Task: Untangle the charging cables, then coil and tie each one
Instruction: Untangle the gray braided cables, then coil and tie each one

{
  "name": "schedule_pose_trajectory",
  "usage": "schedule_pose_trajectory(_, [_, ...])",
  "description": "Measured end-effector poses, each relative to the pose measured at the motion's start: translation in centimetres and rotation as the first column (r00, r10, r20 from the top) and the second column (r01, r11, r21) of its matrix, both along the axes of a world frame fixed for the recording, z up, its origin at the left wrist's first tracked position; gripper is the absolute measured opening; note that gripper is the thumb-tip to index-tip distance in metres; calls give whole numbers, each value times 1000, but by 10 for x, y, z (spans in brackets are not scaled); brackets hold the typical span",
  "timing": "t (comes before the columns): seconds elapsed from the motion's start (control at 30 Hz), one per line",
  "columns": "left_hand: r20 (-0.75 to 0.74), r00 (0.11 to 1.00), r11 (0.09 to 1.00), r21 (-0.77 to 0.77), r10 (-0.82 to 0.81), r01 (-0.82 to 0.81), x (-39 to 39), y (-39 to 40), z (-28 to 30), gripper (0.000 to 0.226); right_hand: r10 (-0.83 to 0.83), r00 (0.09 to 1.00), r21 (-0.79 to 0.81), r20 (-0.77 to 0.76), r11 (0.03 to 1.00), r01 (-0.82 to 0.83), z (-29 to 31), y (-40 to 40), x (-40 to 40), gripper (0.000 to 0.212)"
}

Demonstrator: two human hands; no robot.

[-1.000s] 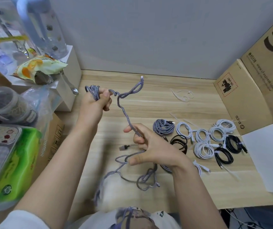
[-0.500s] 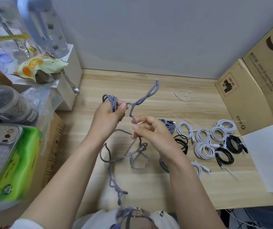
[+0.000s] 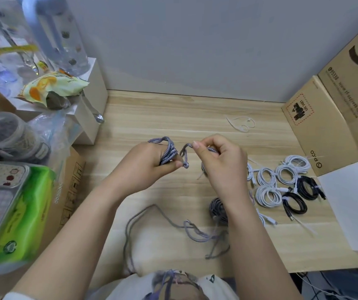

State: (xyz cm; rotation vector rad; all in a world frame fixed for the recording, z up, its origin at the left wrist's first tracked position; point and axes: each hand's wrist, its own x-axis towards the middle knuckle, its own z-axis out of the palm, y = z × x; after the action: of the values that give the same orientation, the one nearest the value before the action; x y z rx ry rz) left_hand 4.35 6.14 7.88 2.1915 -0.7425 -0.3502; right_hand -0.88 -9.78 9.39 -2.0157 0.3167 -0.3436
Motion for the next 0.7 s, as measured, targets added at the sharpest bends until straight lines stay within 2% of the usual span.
schedule_pose_trajectory(0.1, [-25,989,981,-136,-143,138,-4,0,14,13,-14,1000,-114,2,993,14,-6,1,7,20])
schedule_pose_trajectory(0.2, [-96,983,932,-343,-157,115,-6,-1,25,9,24,992,-161,-122,986,-43,-11,1,17,23])
schedule_pose_trajectory(0.33, [-208,976,840,-516,68,-168,4,-2,23,14,275,918,152,-287,959,-240,-11,0,12,27])
schedule_pose_trajectory(0.4, [-210,958,832,-482,196,-276,10,-2,14,19,393,877,269,-278,908,-322,-9,4,6,25])
schedule_pose_trajectory(0.53, [-218,918,821,-413,332,-395,14,-6,-6,25,557,803,464,-213,781,-419,8,8,-4,26])
schedule_pose_trajectory(0.63, [-203,886,823,-331,416,-462,19,-1,-24,29,575,806,524,-143,734,-431,19,6,-10,32])
schedule_pose_trajectory(0.7, [-99,903,875,-223,419,-430,21,4,-34,24,563,820,532,-104,728,-432,21,5,-12,29])
